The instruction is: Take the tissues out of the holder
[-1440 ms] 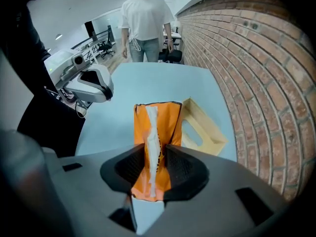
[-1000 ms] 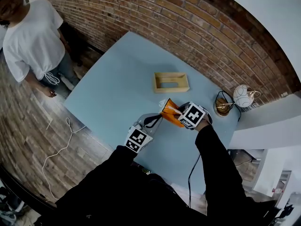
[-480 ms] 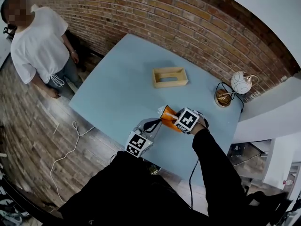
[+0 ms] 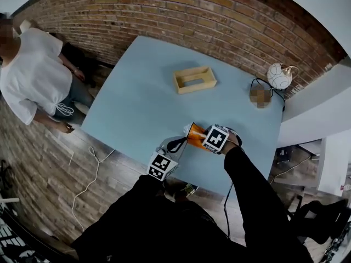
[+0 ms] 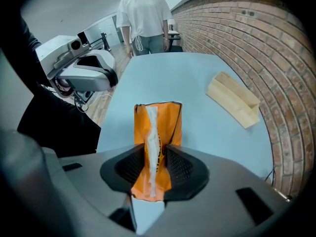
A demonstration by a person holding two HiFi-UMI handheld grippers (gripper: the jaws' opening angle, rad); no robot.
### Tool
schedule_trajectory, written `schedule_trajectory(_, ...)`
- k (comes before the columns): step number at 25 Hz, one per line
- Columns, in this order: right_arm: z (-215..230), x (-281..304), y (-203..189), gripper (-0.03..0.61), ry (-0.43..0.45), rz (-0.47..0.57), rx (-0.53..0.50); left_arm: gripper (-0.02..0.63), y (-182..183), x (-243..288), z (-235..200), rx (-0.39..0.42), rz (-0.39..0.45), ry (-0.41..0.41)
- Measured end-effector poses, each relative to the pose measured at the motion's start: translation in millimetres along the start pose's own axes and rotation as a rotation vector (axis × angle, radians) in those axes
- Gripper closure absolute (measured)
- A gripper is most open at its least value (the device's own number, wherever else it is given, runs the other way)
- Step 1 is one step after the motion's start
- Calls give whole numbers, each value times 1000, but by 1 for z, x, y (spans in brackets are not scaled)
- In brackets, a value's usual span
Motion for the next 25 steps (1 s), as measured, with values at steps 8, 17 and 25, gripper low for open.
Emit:
schedule_trajectory(8,-18,19,12,448,-12,-22,20,603,-20,-4,-17,-23,-23,-39)
schedule_trajectory(17,-21,33,13,446,-32,-33,39,603,-32,3,-29,-40,-41,-81)
schedule_trajectory(25,-20,46,8,446,-33,-46,50,603,-37,10,-38,-48,-53,-110)
Point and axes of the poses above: the fingertips, and each gripper's own axes: x forward along the fingers, z to its right, y out of its top, the point moved 5 cm from there along -x, backward along the fingers, and after that the axes turned 8 degrees about -y, right-handed, at the moved point
